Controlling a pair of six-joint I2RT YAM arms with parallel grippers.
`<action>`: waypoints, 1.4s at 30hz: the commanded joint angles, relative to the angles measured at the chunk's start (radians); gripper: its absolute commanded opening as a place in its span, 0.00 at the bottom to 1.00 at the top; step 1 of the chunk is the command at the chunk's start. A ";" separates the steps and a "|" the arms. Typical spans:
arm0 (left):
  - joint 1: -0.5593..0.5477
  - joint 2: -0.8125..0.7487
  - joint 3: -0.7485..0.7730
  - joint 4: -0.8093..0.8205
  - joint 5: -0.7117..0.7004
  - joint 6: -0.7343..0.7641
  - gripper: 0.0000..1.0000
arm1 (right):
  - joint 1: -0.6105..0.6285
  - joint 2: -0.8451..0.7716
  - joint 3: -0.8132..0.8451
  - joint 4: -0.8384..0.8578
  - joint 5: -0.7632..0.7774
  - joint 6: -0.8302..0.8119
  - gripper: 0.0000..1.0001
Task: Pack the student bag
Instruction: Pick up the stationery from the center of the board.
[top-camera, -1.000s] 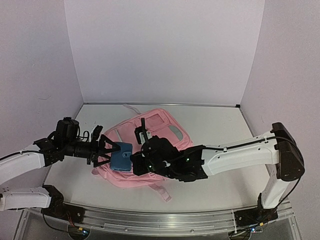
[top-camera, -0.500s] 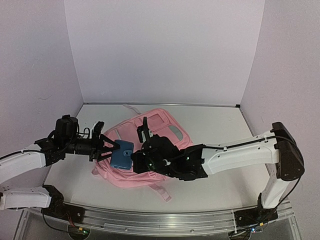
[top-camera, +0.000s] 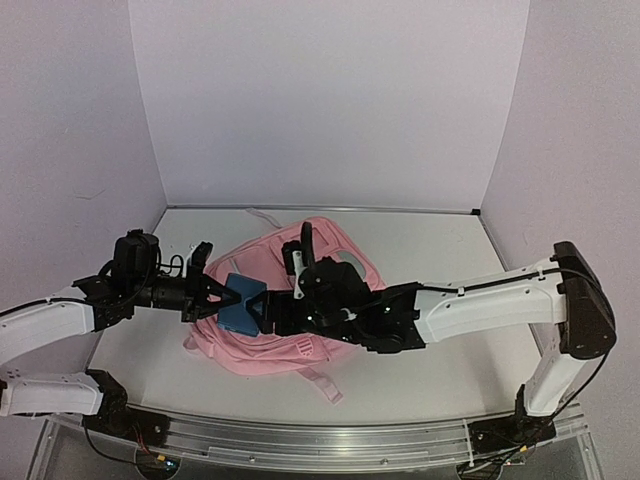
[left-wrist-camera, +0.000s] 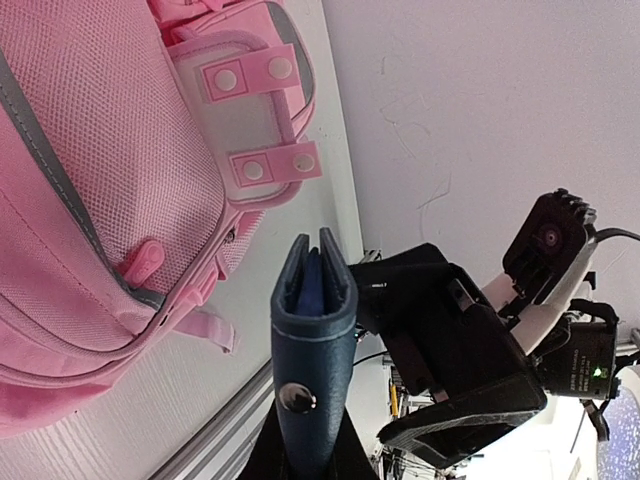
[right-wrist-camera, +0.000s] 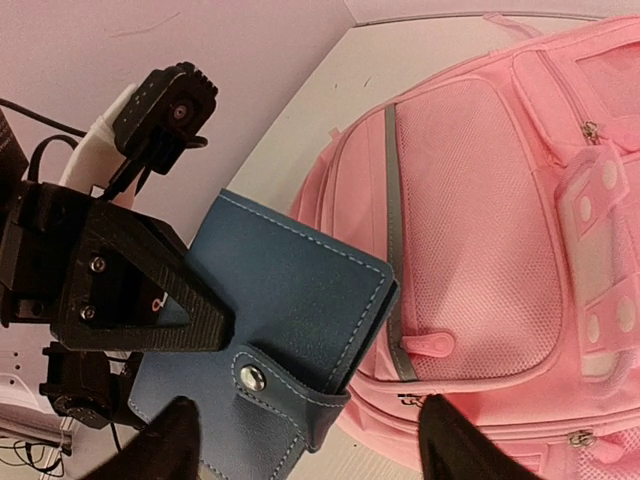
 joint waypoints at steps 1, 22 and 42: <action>-0.003 -0.002 0.003 0.050 0.035 0.087 0.00 | -0.026 -0.119 -0.031 0.046 -0.033 -0.018 0.87; -0.081 0.210 0.330 -0.349 0.491 0.570 0.00 | -0.196 -0.184 0.004 -0.135 -0.853 -0.235 0.87; -0.121 0.095 0.181 0.113 0.228 0.274 0.82 | -0.236 -0.279 -0.215 0.314 -0.601 0.051 0.00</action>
